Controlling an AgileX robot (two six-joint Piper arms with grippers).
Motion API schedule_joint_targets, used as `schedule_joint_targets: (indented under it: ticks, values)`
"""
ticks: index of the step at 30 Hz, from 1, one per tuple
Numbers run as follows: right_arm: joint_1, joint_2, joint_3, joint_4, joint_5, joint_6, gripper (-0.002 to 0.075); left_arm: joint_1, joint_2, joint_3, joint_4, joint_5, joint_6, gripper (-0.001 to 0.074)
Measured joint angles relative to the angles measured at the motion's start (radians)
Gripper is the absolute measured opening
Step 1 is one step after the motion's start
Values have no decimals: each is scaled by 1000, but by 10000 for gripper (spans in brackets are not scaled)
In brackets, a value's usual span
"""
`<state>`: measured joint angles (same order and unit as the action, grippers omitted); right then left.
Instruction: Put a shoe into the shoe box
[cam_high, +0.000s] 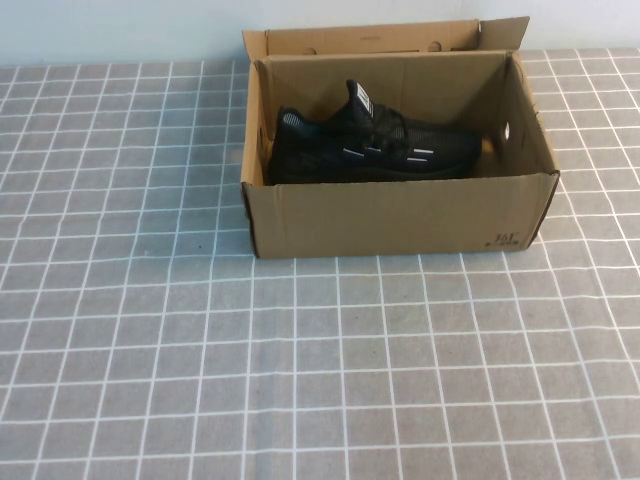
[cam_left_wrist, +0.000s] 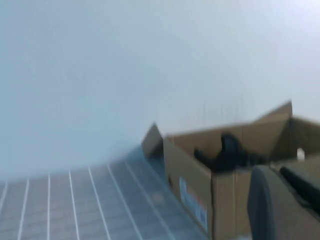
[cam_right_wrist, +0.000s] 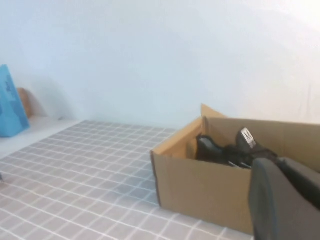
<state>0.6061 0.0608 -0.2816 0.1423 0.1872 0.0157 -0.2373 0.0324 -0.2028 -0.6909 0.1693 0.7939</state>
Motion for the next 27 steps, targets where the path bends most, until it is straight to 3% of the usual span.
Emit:
schedule_joint_targets:
  ticks: [9,27]
  values:
    - [0,0,88,13,-47,-16,-16,0,-1,220,0,-2,0,-1]
    - [0,0,88,14,-26,-16,-16,0,-1,228,3,101,-2,-1]
